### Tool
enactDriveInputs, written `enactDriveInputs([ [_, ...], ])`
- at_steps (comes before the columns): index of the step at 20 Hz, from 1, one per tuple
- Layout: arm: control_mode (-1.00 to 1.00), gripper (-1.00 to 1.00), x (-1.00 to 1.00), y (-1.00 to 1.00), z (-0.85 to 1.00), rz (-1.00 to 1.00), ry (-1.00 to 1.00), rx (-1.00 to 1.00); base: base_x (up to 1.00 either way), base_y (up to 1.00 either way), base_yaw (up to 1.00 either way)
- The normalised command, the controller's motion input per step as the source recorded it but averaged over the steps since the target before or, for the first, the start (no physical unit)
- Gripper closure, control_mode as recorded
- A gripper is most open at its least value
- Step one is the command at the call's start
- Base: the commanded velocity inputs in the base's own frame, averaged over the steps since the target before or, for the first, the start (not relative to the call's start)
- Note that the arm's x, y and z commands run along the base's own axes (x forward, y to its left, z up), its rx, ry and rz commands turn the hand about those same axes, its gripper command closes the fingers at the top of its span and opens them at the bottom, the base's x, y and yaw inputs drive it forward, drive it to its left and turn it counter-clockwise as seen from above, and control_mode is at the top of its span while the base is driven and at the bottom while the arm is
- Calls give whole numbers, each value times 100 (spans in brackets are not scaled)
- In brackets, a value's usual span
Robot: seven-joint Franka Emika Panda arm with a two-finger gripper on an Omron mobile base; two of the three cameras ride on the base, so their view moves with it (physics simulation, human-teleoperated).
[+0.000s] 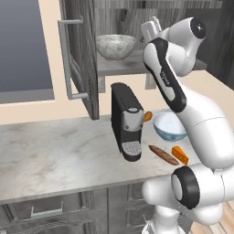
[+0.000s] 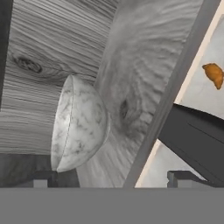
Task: Pick both bowls and place them on the counter. Then place the baguette in one bowl and place the cheese in the other bowl.
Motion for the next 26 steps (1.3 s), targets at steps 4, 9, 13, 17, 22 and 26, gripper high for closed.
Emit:
enactDriveInputs([
  [4,-100,-100,34,6,0,0,0,1,0,0,0],
  [9,-100,-100,28,10,0,0,0,0,0,0,0],
  [13,-100,-100,31,13,0,0,3,0,0,0,0],
  [17,-100,-100,33,13,0,0,5,0,0,0,0],
  [22,-100,-100,30,7,0,0,4,0,0,0,0],
  [26,-100,-100,27,3,-3,1,2,0,0,0,0],
])
